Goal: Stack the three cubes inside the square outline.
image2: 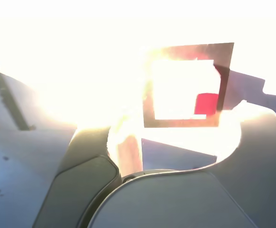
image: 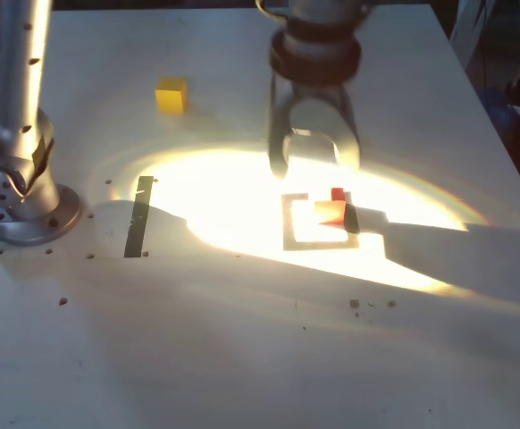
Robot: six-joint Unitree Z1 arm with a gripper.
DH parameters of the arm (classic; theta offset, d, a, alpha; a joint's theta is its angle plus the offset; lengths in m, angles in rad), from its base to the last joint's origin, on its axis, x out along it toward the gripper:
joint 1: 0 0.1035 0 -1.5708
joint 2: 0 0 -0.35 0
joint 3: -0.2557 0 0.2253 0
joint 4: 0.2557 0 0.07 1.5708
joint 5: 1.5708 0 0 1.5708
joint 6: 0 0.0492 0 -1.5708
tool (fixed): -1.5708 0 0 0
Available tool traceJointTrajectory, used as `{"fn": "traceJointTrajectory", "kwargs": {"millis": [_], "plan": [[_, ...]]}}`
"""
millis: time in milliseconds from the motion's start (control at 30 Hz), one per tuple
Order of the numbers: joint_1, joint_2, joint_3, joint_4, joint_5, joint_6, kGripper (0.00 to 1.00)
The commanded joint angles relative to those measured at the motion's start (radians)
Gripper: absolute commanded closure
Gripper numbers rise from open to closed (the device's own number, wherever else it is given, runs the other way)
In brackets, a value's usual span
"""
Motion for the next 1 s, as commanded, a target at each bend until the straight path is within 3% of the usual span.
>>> {"fn": "traceJointTrajectory", "kwargs": {"millis": [0, 133, 333, 567, 800, 967], "plan": [[0.016, -0.037, 0.002, 0.021, 0.005, 0.012, 0.01], [0.113, -0.136, 0.053, 0.051, 0.029, 0.086, 0.01], [0.390, -0.233, 0.123, 0.049, 0.106, 0.317, 0.01], [0.664, -0.234, 0.196, 0.013, 0.173, 0.631, 0.01], [0.873, -0.223, 0.321, -0.095, 0.230, 0.733, 0.01], [0.923, -0.199, 0.338, -0.131, 0.287, 0.783, 0.03]]}}
